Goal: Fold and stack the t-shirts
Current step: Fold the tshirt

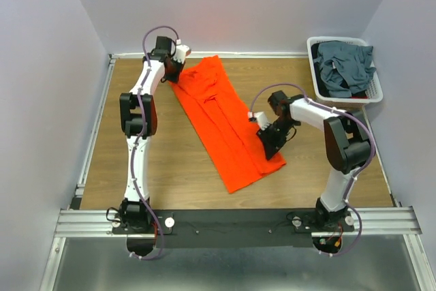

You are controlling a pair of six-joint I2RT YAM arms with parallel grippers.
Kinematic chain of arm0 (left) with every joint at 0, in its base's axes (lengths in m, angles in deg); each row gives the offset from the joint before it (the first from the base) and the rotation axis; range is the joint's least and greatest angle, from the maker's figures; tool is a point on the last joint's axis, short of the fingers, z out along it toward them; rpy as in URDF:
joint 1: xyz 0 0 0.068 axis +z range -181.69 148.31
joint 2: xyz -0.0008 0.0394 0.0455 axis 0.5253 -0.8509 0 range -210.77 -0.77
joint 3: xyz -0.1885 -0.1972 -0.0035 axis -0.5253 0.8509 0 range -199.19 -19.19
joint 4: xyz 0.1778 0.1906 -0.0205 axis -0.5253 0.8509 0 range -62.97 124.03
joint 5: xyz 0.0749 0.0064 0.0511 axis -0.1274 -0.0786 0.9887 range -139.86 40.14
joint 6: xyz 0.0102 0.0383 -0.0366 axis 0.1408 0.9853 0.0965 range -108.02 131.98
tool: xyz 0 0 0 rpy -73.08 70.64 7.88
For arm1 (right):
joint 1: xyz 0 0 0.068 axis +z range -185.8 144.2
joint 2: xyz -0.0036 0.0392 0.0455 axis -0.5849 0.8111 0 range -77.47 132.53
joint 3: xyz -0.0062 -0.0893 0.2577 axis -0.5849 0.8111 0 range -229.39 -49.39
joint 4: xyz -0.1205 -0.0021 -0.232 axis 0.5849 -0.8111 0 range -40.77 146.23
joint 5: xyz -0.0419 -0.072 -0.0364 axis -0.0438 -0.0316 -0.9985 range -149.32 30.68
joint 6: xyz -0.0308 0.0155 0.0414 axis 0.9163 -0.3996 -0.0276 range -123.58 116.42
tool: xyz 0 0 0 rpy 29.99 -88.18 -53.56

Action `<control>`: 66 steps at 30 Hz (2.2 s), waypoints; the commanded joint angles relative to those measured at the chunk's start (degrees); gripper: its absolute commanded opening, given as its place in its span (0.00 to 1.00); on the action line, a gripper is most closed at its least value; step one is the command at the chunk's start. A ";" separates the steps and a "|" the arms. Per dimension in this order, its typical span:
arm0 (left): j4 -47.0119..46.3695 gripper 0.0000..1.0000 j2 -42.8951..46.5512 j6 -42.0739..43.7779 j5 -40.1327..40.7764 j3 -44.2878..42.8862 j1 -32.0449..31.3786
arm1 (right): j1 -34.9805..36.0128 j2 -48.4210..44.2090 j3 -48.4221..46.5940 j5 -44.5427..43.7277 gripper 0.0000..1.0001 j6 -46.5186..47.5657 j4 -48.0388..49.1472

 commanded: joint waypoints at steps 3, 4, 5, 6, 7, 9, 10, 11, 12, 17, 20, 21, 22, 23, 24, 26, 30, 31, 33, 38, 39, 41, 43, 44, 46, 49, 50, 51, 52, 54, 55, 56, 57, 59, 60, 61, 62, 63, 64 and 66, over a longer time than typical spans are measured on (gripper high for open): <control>-2.38 0.10 4.63 0.02 -5.02 -9.93 -0.47 | 3.17 -4.60 -1.50 15.17 0.34 -3.41 -4.90; -4.60 0.13 7.38 -0.16 -5.37 -3.03 -0.47 | 3.17 -4.52 -2.39 13.93 0.34 -3.42 -4.72; -6.19 0.17 9.93 -0.34 -5.55 0.26 -0.47 | 3.17 -3.56 -3.53 12.88 0.34 -3.50 -4.20; -7.33 0.18 12.13 -0.34 -5.98 3.25 -0.47 | 3.17 -2.68 -4.50 10.43 0.34 -3.50 -4.02; -7.69 0.18 15.46 -0.08 -8.08 8.15 -0.47 | 3.17 -1.45 -5.47 9.27 0.34 -3.85 -3.76; -7.17 0.18 17.77 0.10 -9.41 12.58 -0.47 | 3.17 1.53 -8.19 7.69 0.34 -4.03 -2.97; -6.82 0.18 18.65 0.27 -10.20 14.77 -0.65 | 3.17 2.33 -8.99 6.64 0.34 -4.12 -2.53; -6.38 0.18 20.14 0.36 -12.21 19.06 -0.82 | 3.17 3.04 -10.13 5.93 0.34 -4.55 -1.74; -6.81 0.18 20.85 -0.25 -13.27 21.62 -0.91 | 3.17 4.52 -10.57 5.23 0.33 -4.73 -1.56; -11.21 0.16 23.05 -1.83 -12.32 33.16 -4.16 | 3.17 6.91 -10.67 0.74 0.33 -4.56 -0.33; -11.12 0.15 21.21 -2.71 -11.00 33.69 -6.45 | 3.17 7.61 -9.17 -0.49 0.32 -3.86 0.11; -10.95 0.15 20.68 -2.89 -10.74 33.52 -6.80 | 3.17 7.79 -8.65 -0.75 0.32 -3.68 0.29; -10.69 0.15 19.37 -3.24 -9.78 33.17 -7.33 | 3.25 7.79 -7.51 -0.84 0.31 -3.50 0.38; -10.51 0.14 18.58 -3.50 -9.25 32.82 -7.50 | 3.25 7.70 -6.98 -0.58 0.31 -3.59 0.55; -10.42 0.14 17.87 -3.59 -8.81 32.55 -7.68 | 3.34 7.70 -6.28 -0.15 0.31 -3.68 0.73; -9.63 0.13 14.98 -4.03 -7.75 30.46 -7.94 | 4.13 7.53 -3.99 1.52 0.31 -4.55 1.69; -8.75 0.12 9.62 -4.21 -7.31 24.65 -8.12 | 6.68 8.57 -0.91 5.91 0.31 -6.93 3.62; -7.53 0.12 7.52 -4.12 -7.65 22.46 -8.12 | 7.55 8.93 -0.56 7.92 0.31 -7.97 3.98; -4.90 0.12 3.74 -4.21 -7.40 13.35 -8.30 | 8.17 10.07 -0.90 10.48 0.31 -9.30 4.86; 0.74 0.14 -0.77 -2.98 -7.30 3.11 -8.21 | 8.18 10.17 -5.21 10.15 0.32 -10.62 4.60; 0.65 0.15 0.02 -2.28 -7.48 3.71 -8.30 | 8.17 9.47 -5.82 9.71 0.33 -10.71 4.51; -1.71 0.22 5.71 -1.49 -8.88 9.50 -8.21 | 8.26 6.57 -7.41 9.53 0.34 -10.62 3.98; -4.34 0.32 13.85 0.44 -11.24 16.59 -8.21 | 8.26 2.98 -8.63 9.70 0.36 -10.27 2.32; -4.79 0.37 16.69 1.41 -12.04 18.82 -8.21 | 8.18 1.74 -9.08 9.62 0.38 -10.01 2.31; -5.41 0.49 25.57 3.26 -13.54 22.86 -8.12 | 8.17 -0.90 -9.96 8.56 0.41 -8.61 0.38; -6.55 0.71 35.23 9.49 -17.49 32.00 -7.95 | 8.17 -6.79 -10.40 5.93 0.48 -7.02 -0.59; -7.86 0.76 41.97 12.90 -18.55 37.59 -7.77 | 8.26 -8.11 -10.31 3.92 0.49 -5.63 -0.76; -8.57 0.83 45.25 14.76 -18.90 40.52 -7.77 | 8.18 -10.38 -10.57 2.94 0.50 -4.74 -1.46; -9.62 0.86 48.68 16.08 -19.08 43.59 -7.68 | 8.26 -11.45 -10.40 1.89 0.52 -3.52 -1.73; -13.92 0.94 58.88 18.72 -19.61 53.26 -7.33 | 8.35 -14.17 -10.05 -0.58 0.54 0.09 -2.52; -15.33 0.95 62.04 19.69 -19.96 56.51 -7.24 | 8.44 -15.05 -9.79 -1.28 0.54 1.32 -2.70; -17.00 0.95 68.08 21.35 -21.70 62.55 -7.24 | 8.79 -16.02 -9.26 -1.63 0.55 3.33 -2.70; -17.19 0.95 70.75 25.37 -22.76 65.22 -7.24 | 9.49 -16.64 -7.95 -1.81 0.55 4.22 -2.61; -15.26 0.95 77.61 30.22 -24.88 72.08 -7.33 | 10.98 -18.05 -6.28 -2.25 0.55 5.11 -1.30; -14.04 0.95 79.37 32.16 -25.75 74.01 -7.42 | 12.12 -18.14 -5.31 -2.51 0.55 4.94 -0.86; -10.37 0.95 81.83 36.79 -26.98 75.77 -7.59 | 15.00 -18.23 -2.95 -3.65 0.54 4.50 -0.25; -8.33 0.94 82.63 39.45 -29.26 78.58 -7.77 | 16.60 -18.66 -1.36 -4.27 0.54 4.15 1.76; -7.09 0.92 83.25 41.39 -29.37 80.17 -8.12 | 18.27 -18.93 0.31 -4.88 0.54 3.80 3.26; -6.38 0.88 83.43 42.63 -29.11 81.40 -9.86 | 21.50 -19.28 2.32 -5.84 0.54 3.36 4.84; -4.63 0.80 82.65 44.21 -26.83 84.75 -12.33 | 26.16 -19.28 7.08 -8.92 0.53 2.48 8.98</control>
